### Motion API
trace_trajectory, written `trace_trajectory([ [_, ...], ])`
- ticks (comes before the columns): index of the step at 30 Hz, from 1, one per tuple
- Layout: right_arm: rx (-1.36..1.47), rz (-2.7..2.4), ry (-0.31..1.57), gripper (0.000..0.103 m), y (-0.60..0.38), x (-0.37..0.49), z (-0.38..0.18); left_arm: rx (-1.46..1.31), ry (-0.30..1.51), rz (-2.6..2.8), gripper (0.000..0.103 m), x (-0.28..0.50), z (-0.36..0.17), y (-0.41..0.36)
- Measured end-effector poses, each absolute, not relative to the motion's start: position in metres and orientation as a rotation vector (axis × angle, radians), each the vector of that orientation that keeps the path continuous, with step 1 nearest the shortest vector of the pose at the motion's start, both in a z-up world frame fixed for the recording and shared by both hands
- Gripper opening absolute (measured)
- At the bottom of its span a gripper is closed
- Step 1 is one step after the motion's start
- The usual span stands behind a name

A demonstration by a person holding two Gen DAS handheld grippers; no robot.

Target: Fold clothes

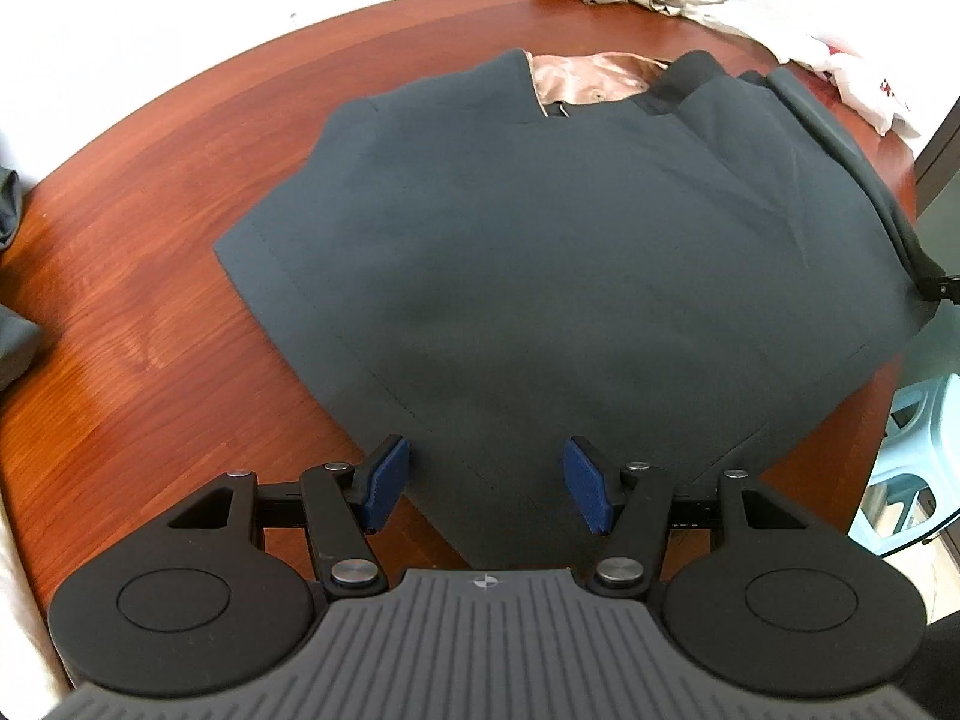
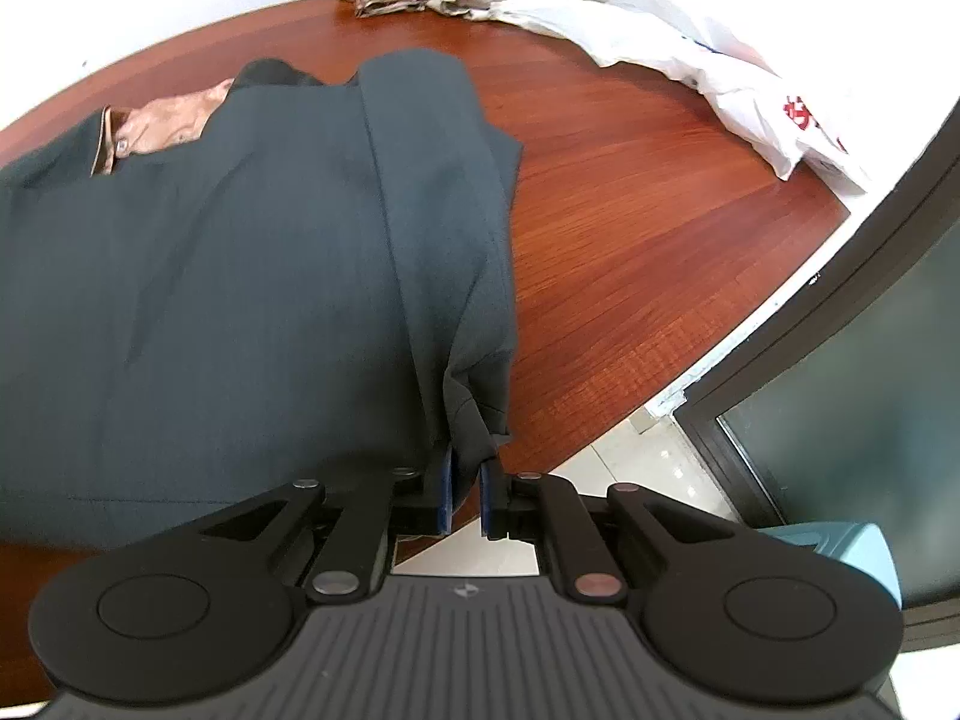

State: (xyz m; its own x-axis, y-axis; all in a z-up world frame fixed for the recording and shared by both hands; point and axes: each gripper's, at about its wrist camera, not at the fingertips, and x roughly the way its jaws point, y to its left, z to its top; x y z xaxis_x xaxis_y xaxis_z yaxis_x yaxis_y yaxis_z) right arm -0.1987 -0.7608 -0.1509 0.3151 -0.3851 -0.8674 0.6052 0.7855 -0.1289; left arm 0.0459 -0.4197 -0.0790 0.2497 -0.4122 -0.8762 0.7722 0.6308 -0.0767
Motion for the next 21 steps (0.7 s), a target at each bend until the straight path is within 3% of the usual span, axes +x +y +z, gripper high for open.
trace_trajectory([
  [2, 0.238, -0.654, 1.070, 0.014, -0.760, -0.197, -0.150, 0.408, 1.034, -0.826, 0.060, 0.048, -0.078, -0.420],
  [6, 0.220, -0.647, 1.058, 0.045, -0.764, -0.194, -0.139, 0.393, 1.042, -0.779, 0.060, 0.051, -0.075, -0.420],
  [9, 0.201, -0.636, 1.042, 0.047, -0.770, -0.186, -0.123, 0.375, 1.044, -0.742, 0.060, 0.058, -0.072, -0.419],
  [12, 0.174, -0.613, 1.022, 0.057, -0.781, -0.175, -0.108, 0.365, 1.044, -0.710, 0.060, 0.064, -0.072, -0.417],
  [21, 0.116, -0.531, 1.006, 0.063, -0.824, -0.123, -0.091, 0.329, 1.053, -0.628, 0.060, 0.092, -0.074, -0.425],
])
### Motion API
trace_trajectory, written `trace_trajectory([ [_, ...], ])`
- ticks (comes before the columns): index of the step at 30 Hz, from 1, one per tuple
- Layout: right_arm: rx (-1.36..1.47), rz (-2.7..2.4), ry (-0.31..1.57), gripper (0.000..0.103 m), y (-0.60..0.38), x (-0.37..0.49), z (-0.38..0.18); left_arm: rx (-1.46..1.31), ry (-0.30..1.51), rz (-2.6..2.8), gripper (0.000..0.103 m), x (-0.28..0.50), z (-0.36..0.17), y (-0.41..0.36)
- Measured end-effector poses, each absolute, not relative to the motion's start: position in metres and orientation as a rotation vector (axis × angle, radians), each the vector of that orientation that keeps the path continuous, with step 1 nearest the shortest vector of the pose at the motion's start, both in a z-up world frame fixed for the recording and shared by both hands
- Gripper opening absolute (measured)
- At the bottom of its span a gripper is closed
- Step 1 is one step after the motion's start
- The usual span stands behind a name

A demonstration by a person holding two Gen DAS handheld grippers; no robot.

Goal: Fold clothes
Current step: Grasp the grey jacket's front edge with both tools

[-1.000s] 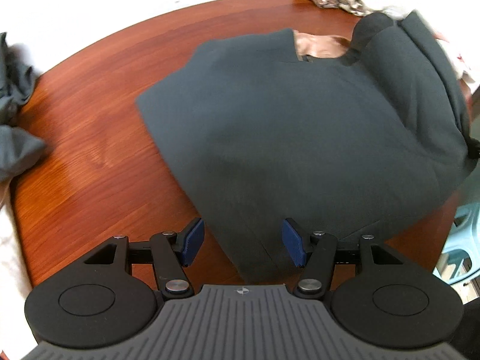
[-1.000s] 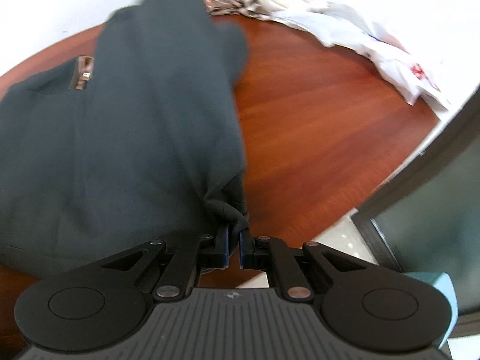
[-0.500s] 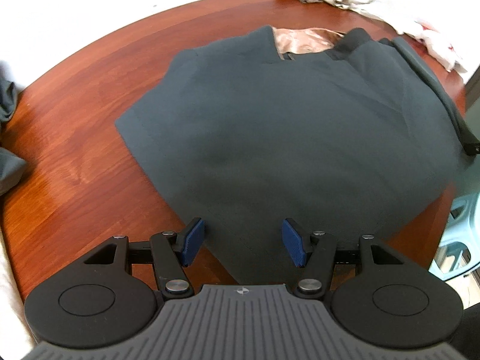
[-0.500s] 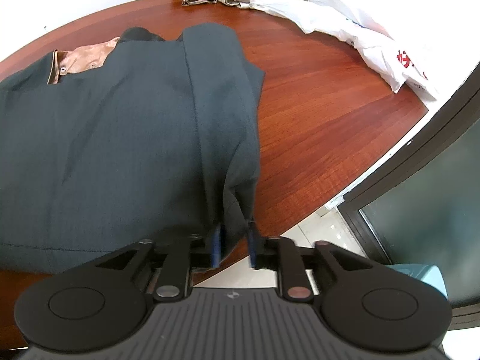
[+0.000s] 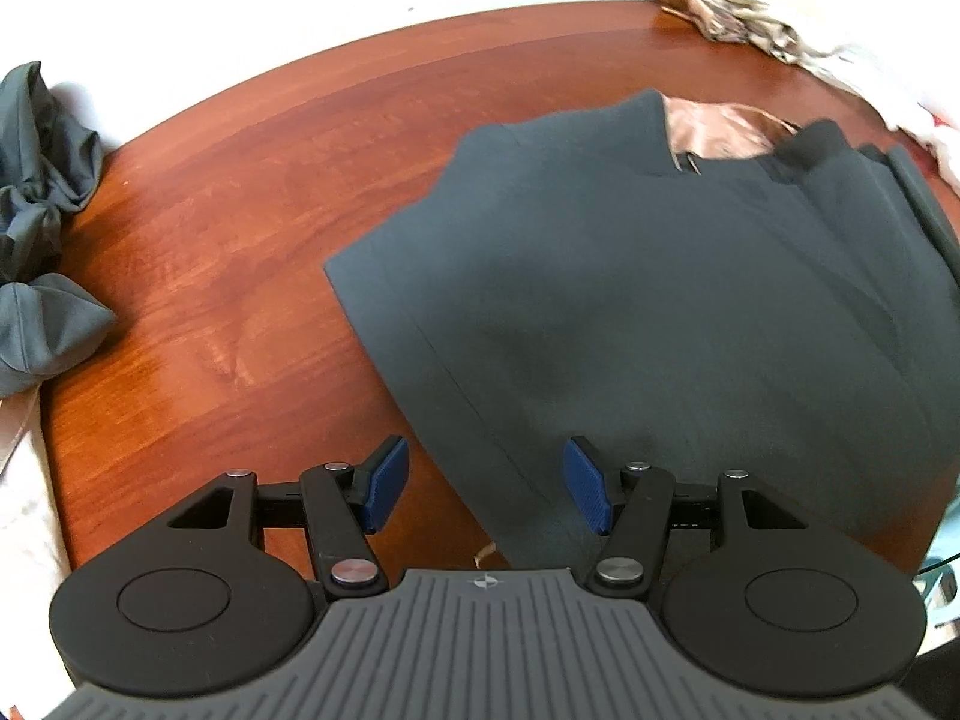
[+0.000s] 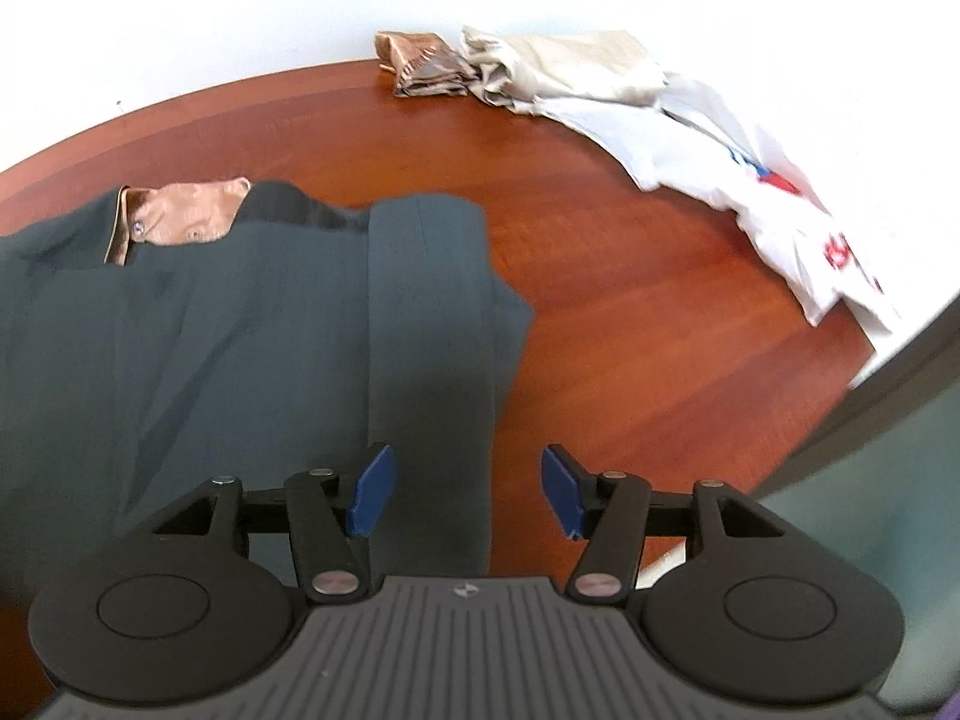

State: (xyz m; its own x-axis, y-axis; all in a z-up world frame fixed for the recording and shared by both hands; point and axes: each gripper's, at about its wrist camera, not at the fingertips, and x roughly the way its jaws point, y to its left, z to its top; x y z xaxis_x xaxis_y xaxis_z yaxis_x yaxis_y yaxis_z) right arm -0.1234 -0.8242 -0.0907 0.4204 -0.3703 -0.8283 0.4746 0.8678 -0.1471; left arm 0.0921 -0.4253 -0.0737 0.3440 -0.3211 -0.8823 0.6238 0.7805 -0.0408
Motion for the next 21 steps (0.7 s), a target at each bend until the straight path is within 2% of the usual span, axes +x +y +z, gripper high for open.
trace_trajectory([
  [3, 0.107, -0.508, 1.015, 0.066, -0.837, -0.108, -0.094, 0.308, 1.053, -0.604, 0.062, 0.106, -0.072, -0.433],
  [5, 0.106, -0.497, 1.020, 0.066, -0.845, -0.100, -0.097, 0.303, 1.050, -0.594, 0.067, 0.112, -0.072, -0.437],
  [16, 0.097, -0.393, 1.044, 0.077, -0.890, -0.038, -0.110, 0.296, 1.052, -0.528, 0.069, 0.154, -0.077, -0.471],
  [21, 0.100, -0.347, 1.057, 0.079, -0.900, -0.016, -0.117, 0.294, 1.050, -0.539, 0.069, 0.163, -0.077, -0.489],
])
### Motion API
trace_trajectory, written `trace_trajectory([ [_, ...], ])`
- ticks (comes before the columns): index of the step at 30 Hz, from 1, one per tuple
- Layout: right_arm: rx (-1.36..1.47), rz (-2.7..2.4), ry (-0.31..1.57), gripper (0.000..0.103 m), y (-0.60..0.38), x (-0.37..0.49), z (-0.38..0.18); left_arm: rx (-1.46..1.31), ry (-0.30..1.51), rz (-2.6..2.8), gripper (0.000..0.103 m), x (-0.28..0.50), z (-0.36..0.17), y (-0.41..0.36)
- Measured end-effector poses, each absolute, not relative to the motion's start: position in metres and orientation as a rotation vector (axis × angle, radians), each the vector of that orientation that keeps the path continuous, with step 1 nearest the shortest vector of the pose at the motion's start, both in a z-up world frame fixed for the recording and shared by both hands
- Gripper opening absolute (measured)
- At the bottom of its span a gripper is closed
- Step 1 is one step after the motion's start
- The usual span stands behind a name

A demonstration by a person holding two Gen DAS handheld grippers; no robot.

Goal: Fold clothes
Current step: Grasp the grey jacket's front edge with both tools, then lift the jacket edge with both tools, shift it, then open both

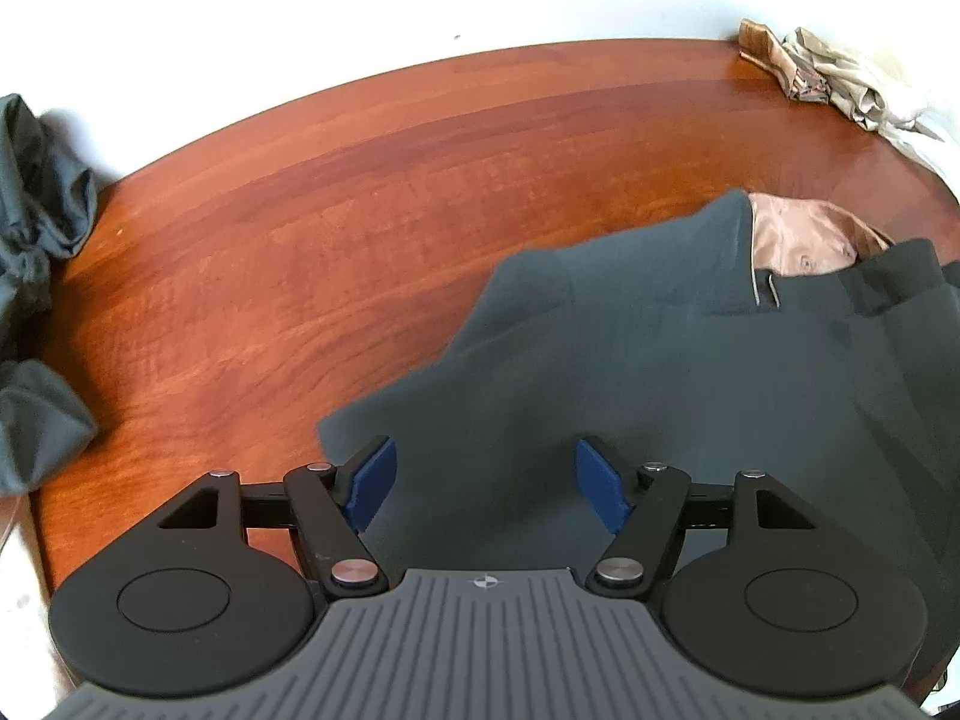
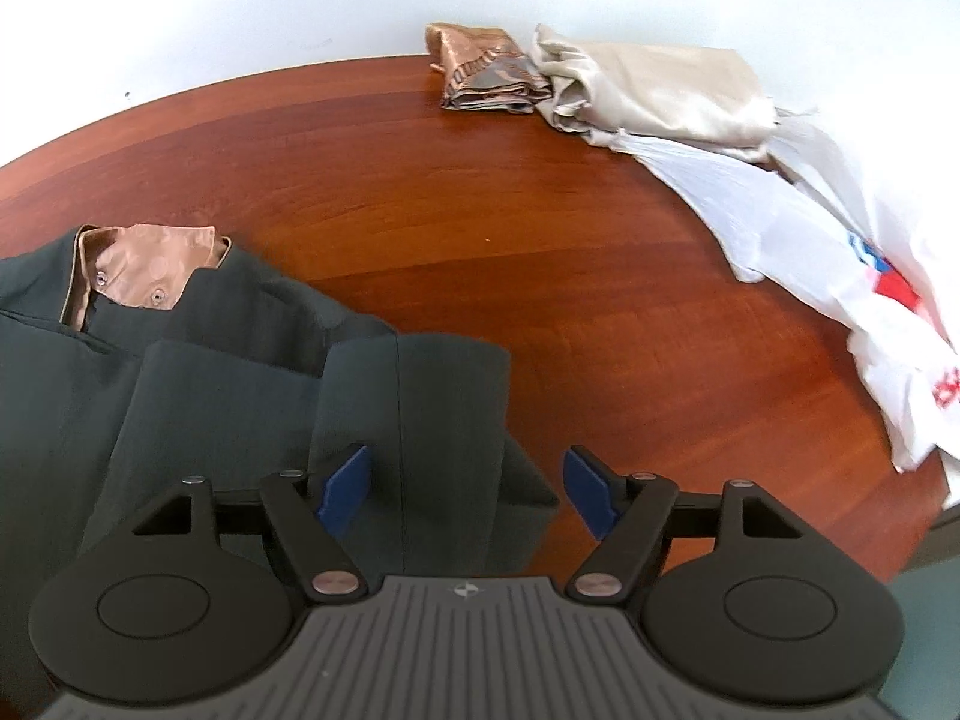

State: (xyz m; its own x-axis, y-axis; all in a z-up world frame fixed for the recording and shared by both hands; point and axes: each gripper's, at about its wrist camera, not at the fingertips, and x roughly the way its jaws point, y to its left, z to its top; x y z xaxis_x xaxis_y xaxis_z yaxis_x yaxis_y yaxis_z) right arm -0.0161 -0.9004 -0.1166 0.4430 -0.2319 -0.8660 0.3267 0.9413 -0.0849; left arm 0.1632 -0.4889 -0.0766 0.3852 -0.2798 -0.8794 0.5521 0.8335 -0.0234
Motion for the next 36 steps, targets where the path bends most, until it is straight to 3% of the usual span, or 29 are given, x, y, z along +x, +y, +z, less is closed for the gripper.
trace_trajectory([
  [5, 0.121, -0.296, 1.057, 0.082, -0.908, 0.001, -0.120, 0.312, 1.047, -0.562, 0.069, 0.170, -0.077, -0.507],
  [8, 0.135, -0.263, 1.062, 0.078, -0.909, 0.009, -0.124, 0.334, 1.055, -0.568, 0.069, 0.176, -0.081, -0.521],
  [12, 0.161, -0.234, 1.061, 0.058, -0.909, 0.010, -0.125, 0.341, 1.095, -0.576, 0.067, 0.180, -0.092, -0.530],
  [14, 0.173, -0.222, 1.059, 0.047, -0.908, 0.009, -0.125, 0.340, 1.103, -0.581, 0.051, 0.179, -0.093, -0.531],
  [17, 0.192, -0.203, 1.055, 0.041, -0.907, 0.008, -0.125, 0.316, 1.110, -0.597, 0.032, 0.174, -0.093, -0.530],
  [20, 0.210, -0.199, 1.038, 0.030, -0.906, 0.004, -0.120, 0.300, 1.100, -0.592, 0.023, 0.165, -0.086, -0.530],
  [22, 0.209, -0.203, 1.021, 0.016, -0.904, -0.002, -0.113, 0.288, 1.091, -0.591, 0.021, 0.160, -0.080, -0.528],
  [24, 0.204, -0.206, 1.006, 0.012, -0.902, -0.006, -0.107, 0.265, 1.081, -0.592, 0.019, 0.152, -0.072, -0.524],
  [36, 0.198, -0.171, 0.920, 0.009, -0.880, -0.055, -0.070, 0.178, 1.031, -0.508, 0.020, 0.092, -0.047, -0.498],
])
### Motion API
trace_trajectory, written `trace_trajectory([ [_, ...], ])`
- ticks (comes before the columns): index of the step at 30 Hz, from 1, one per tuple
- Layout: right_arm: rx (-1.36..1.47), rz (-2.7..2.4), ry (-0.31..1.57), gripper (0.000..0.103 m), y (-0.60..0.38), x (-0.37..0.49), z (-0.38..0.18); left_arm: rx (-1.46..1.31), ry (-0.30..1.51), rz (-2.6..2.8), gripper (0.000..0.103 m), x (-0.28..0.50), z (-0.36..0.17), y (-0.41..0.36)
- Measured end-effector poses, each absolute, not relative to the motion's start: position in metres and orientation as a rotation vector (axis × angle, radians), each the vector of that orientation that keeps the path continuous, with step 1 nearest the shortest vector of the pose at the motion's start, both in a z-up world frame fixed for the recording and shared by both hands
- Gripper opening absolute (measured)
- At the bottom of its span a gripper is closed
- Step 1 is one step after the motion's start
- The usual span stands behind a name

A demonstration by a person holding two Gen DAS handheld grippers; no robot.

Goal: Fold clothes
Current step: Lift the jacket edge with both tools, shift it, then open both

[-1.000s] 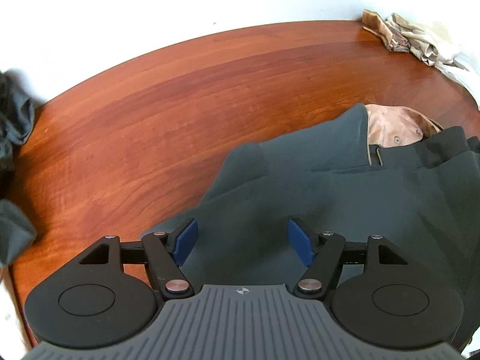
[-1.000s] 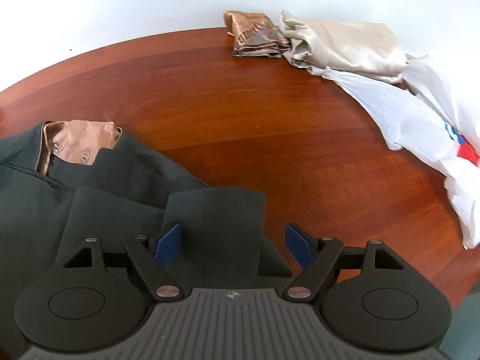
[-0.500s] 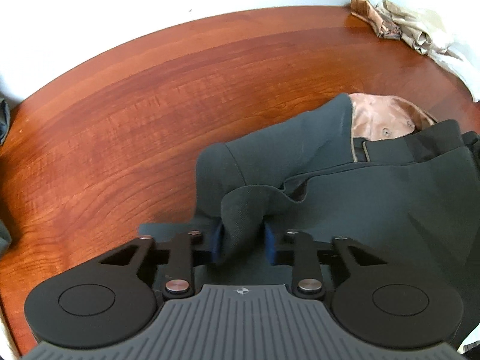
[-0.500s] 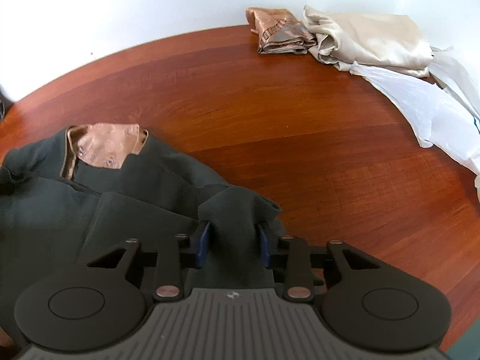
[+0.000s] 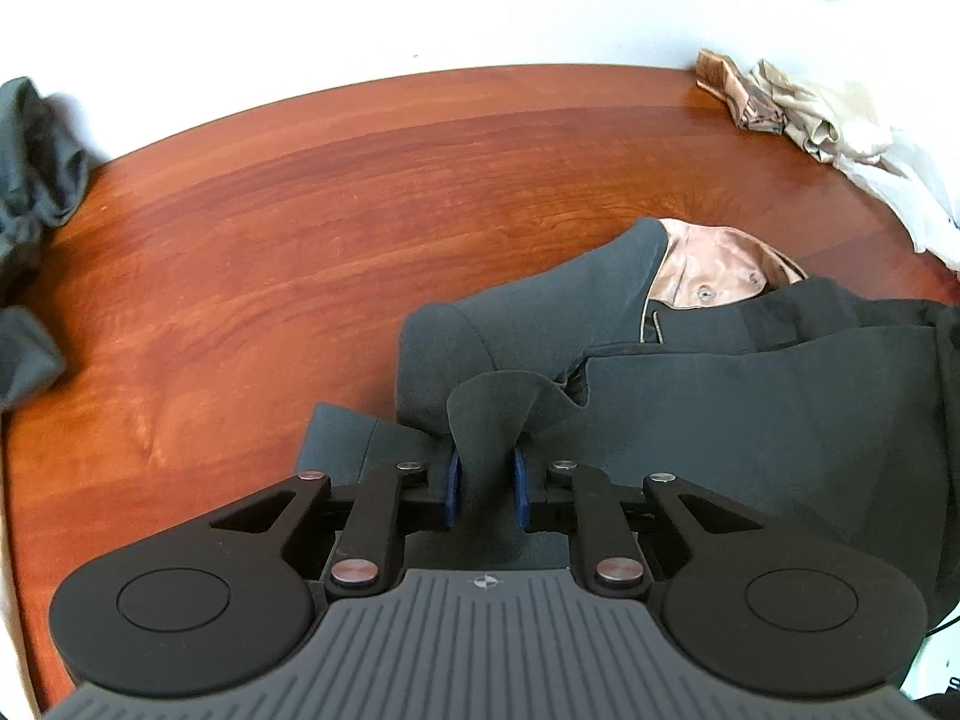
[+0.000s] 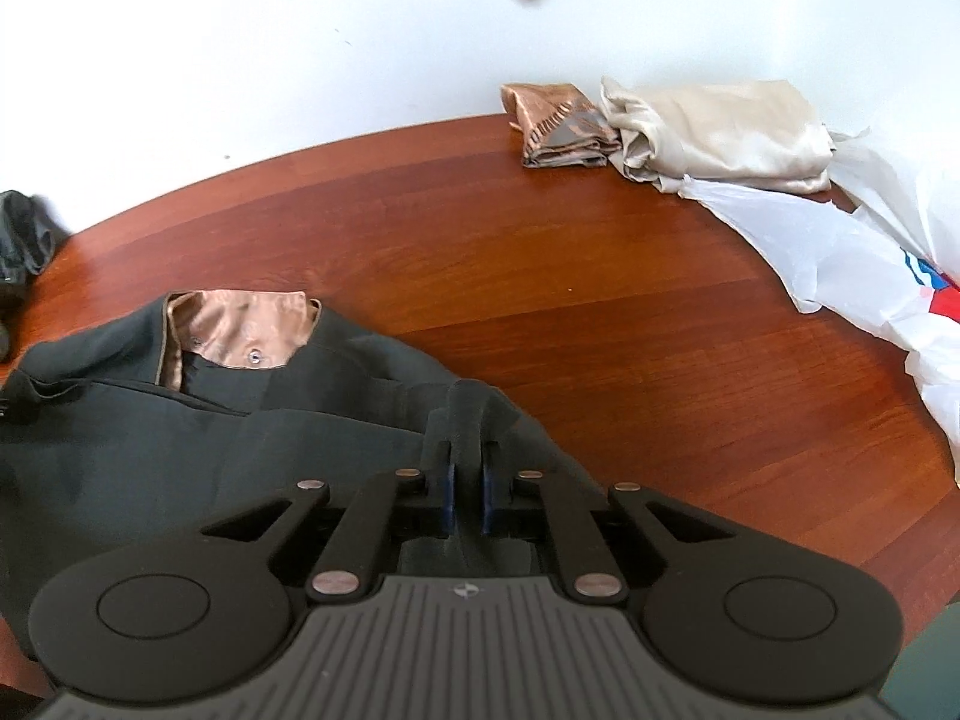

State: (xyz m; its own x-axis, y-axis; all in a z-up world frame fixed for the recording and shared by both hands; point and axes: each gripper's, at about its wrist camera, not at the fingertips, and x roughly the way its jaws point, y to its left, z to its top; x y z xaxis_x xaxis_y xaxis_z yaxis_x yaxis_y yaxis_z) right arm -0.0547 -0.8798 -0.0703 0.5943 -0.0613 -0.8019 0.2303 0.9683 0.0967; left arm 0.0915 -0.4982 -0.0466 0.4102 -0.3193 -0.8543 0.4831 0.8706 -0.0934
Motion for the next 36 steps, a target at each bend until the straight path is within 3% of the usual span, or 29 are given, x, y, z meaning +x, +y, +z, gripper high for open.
trace_trajectory([
  [4, 0.204, -0.168, 0.887, 0.009, -0.868, -0.074, -0.061, 0.156, 0.990, -0.474, 0.021, 0.074, -0.037, -0.481],
  [7, 0.204, -0.166, 0.869, 0.008, -0.856, -0.086, -0.055, 0.148, 0.984, -0.507, 0.002, 0.064, -0.032, -0.474],
  [27, 0.177, -0.209, 0.808, 0.007, -0.760, -0.233, -0.026, 0.060, 0.892, -0.660, 0.001, -0.111, -0.003, -0.392],
  [36, 0.192, -0.191, 0.909, 0.007, -0.726, -0.311, -0.042, 0.055, 0.953, -0.640, 0.001, -0.190, -0.013, -0.347],
])
